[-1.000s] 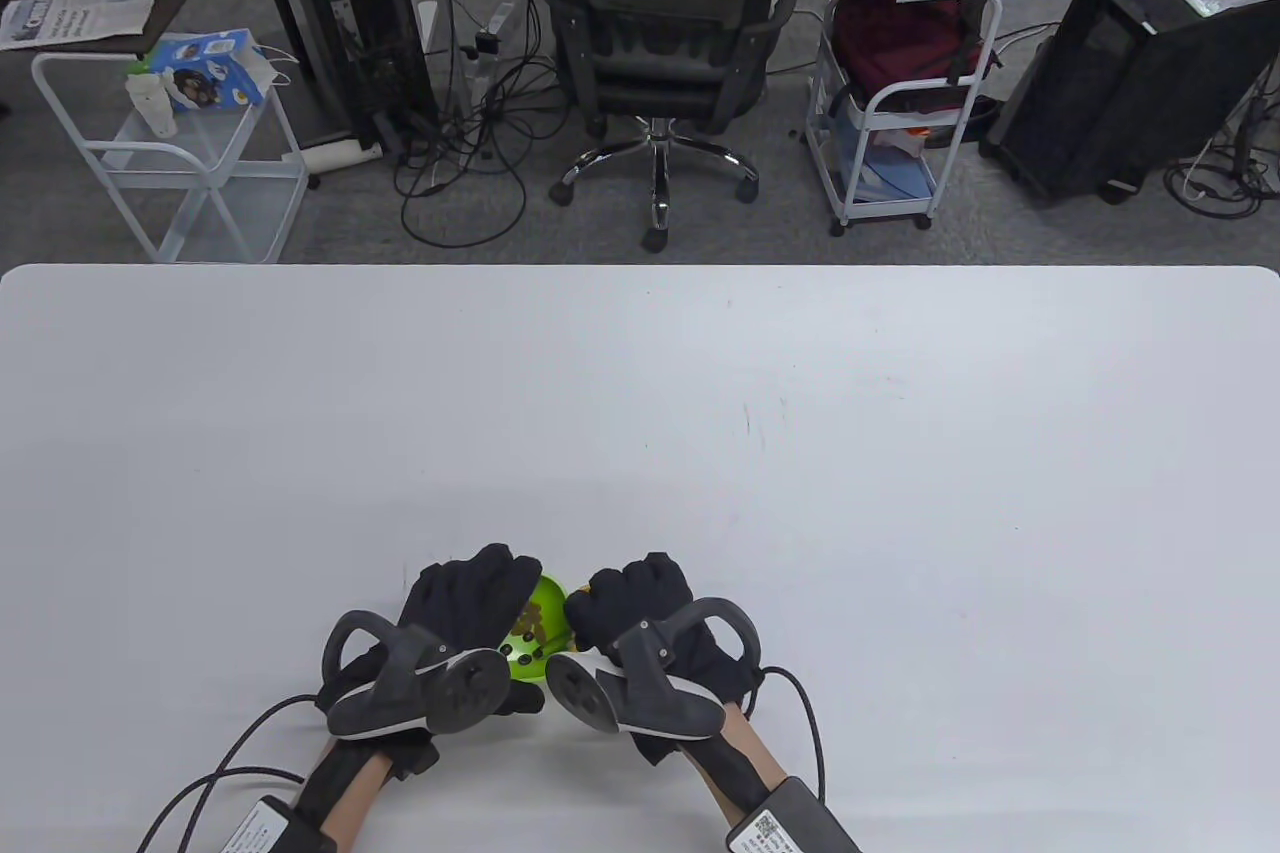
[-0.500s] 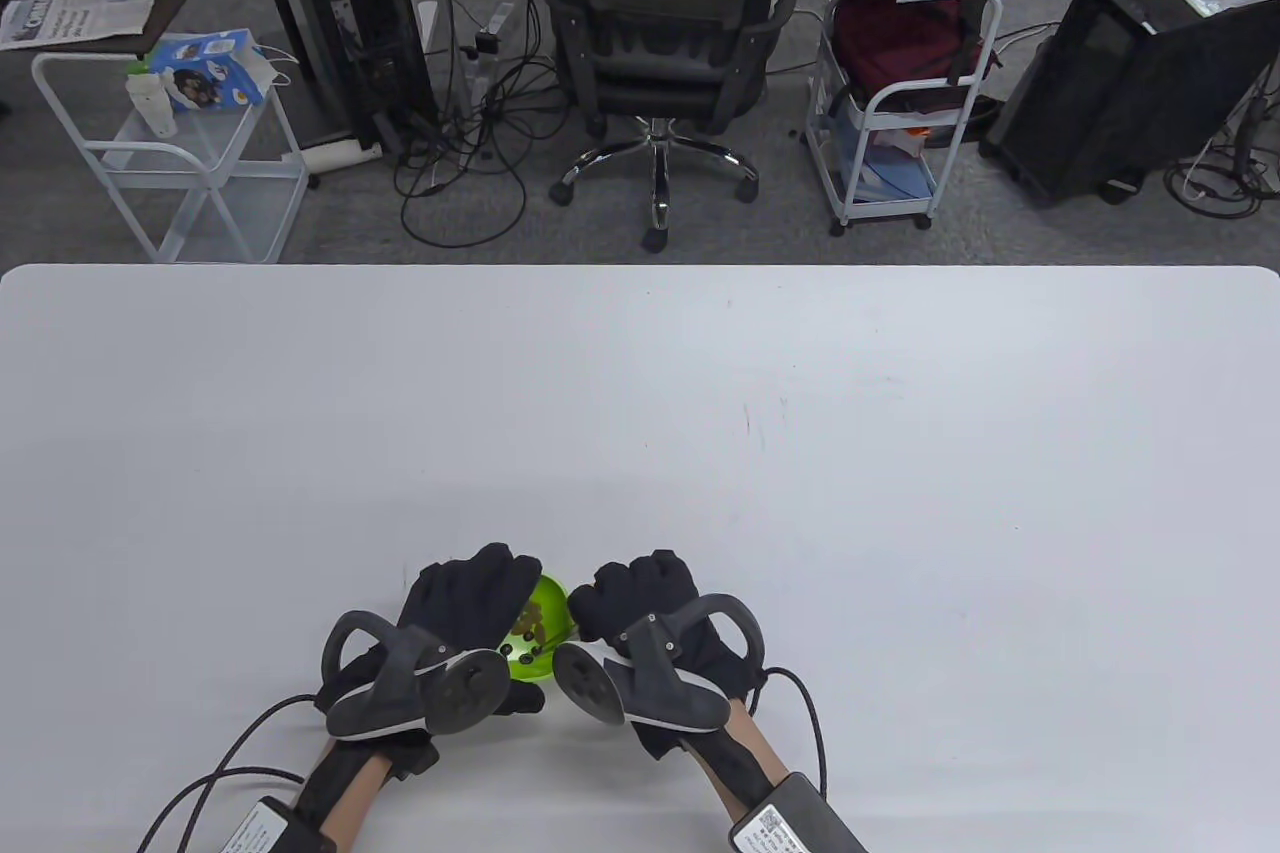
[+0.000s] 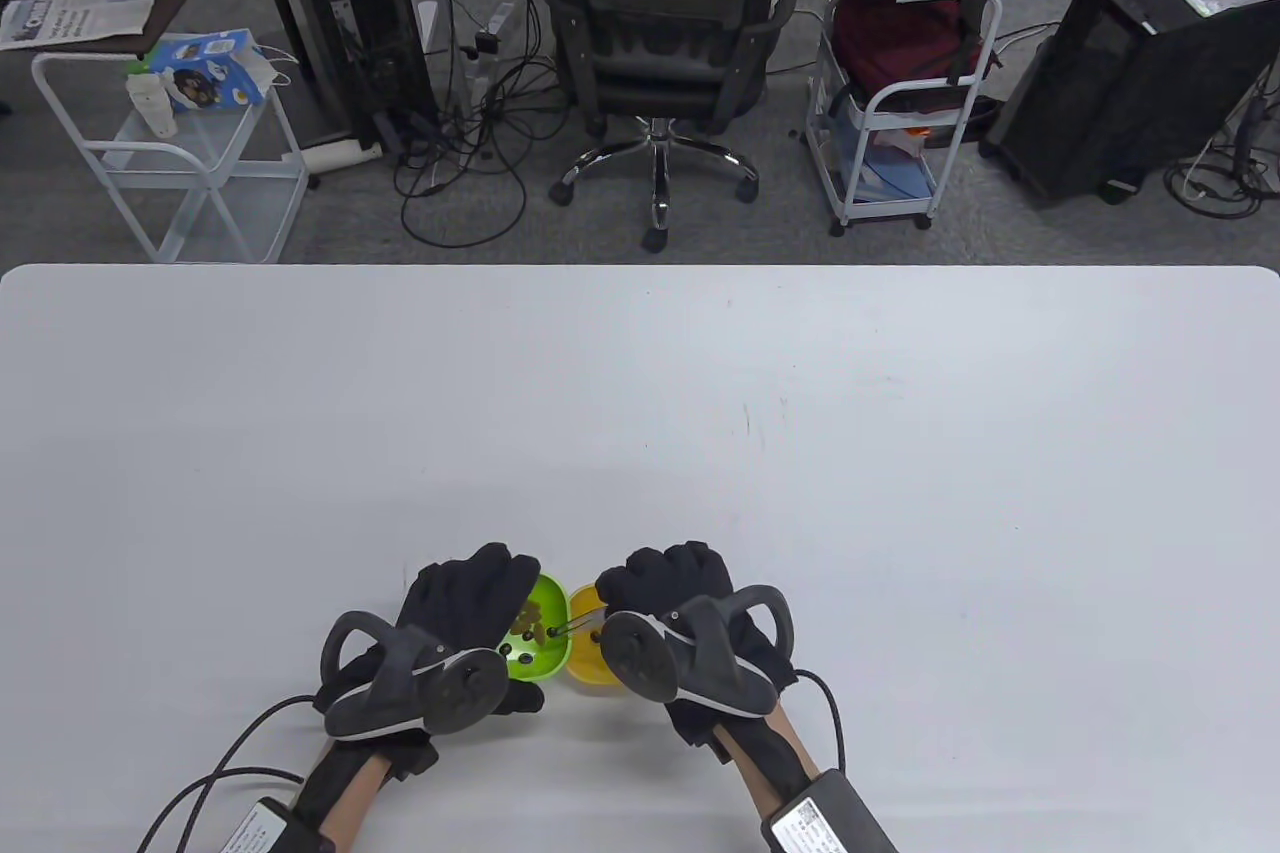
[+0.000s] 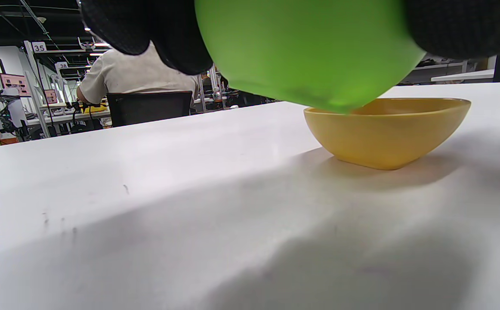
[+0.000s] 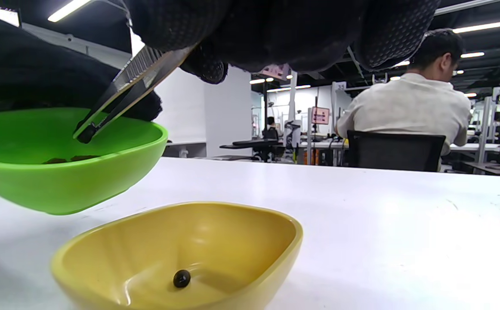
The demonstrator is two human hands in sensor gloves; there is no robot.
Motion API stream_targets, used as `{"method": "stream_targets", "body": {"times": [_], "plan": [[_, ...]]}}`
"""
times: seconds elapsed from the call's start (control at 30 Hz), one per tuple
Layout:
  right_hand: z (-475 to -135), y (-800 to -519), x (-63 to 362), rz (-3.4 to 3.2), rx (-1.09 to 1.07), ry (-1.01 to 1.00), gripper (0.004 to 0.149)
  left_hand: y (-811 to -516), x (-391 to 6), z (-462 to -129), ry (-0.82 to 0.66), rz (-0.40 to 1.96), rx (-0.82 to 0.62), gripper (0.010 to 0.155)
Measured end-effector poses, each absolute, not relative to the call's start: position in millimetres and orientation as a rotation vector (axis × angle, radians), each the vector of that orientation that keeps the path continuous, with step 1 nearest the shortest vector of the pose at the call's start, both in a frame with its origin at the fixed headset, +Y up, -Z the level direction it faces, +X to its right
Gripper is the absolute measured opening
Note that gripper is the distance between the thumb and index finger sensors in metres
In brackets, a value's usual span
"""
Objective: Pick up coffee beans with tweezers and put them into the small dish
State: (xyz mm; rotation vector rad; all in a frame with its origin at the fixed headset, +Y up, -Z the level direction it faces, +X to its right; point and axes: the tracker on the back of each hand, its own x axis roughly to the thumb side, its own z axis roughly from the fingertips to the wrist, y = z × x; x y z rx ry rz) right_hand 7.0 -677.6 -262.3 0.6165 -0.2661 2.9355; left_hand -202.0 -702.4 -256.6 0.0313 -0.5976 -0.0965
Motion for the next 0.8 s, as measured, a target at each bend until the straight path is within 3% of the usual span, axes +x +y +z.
{"method": "stream_targets", "body": {"times": [0.8], "plan": [[-274.8,-689.7,44.1,2.903,0.418,-0.148,0.040,-702.9,-200.8,-256.6,-0.604,-0.094,0.024,0.110]]}}
